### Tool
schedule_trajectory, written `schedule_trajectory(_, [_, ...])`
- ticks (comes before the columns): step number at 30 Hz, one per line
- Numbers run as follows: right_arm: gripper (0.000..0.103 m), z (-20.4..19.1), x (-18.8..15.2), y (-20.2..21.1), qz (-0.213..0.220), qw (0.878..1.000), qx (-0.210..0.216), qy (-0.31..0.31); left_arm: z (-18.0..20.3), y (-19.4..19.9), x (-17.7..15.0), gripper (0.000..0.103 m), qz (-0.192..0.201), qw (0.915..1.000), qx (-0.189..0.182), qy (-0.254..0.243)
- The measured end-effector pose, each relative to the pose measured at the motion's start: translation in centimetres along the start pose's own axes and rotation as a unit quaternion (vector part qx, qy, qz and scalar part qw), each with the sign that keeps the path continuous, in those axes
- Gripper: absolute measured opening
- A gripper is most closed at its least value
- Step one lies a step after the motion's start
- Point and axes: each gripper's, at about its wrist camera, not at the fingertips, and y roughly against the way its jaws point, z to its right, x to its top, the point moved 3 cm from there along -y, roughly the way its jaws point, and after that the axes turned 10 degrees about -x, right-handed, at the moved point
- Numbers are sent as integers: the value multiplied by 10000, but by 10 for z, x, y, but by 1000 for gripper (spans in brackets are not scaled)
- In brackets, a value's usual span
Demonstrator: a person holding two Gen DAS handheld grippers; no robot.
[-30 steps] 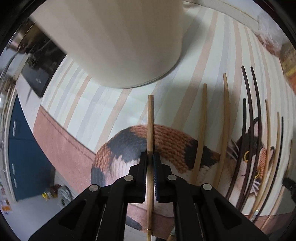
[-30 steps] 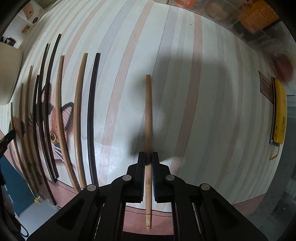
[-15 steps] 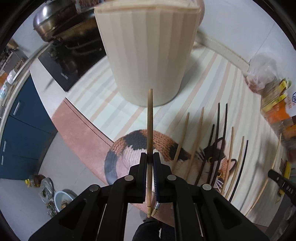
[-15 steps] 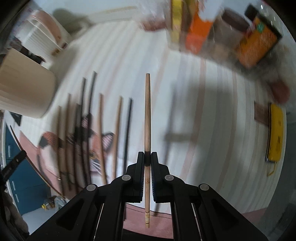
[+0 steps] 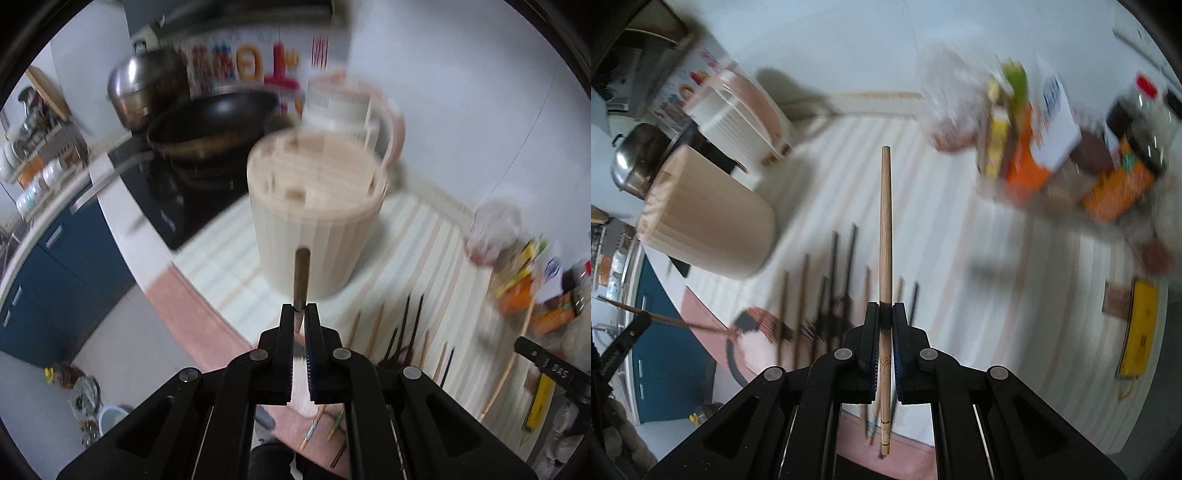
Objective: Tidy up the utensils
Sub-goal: 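Lift both held chopsticks and carry them over the beige utensil holder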
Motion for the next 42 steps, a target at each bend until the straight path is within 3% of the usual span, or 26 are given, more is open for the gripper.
schedule_trajectory(5, [7,-25,27,26,424,9990,74,133,6,25,22,3,344,9991,-168,-178])
schedule_trajectory(22, [7,-84,86,109,1269,9893,600,406,25,80,81,0,851,9940,-526,-432])
schedule_trajectory(28, [7,-113,111,131,1606,9836,566,599,26,89,109,0,1045,9913,-605,-528])
schedule_trajectory(32, [7,-113,109,113,1414,9872,414,603,14,57,84,5,553,9923,-986,-502])
schedule_trajectory(36, [7,-88,86,70,886,9951,231,376,-11,-8,26,41,-322,9933,-1092,-204])
schedule_trajectory(42, [7,-22,36,-3,-57,9996,-245,-121,-26,-106,-71,40,-1902,9756,-1043,340])
